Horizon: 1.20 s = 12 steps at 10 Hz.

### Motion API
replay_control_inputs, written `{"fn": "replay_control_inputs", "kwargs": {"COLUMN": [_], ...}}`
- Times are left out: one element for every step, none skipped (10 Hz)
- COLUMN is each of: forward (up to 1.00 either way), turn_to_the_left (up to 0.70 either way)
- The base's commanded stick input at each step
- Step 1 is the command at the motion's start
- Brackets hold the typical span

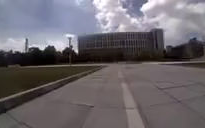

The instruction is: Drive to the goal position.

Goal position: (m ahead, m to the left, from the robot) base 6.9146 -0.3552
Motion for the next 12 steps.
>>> {"fn": "replay_control_inputs", "kwargs": {"forward": [0.7,0.7,0.7,0.7,0.7,0.7,0.7,0.7,0.7,0.7,0.7,0.7], "turn_to_the_left": [0.0,0.0,0.0,0.0,0.0,0.0,0.0,0.0,0.0,0.0,0.0,0.0]}}
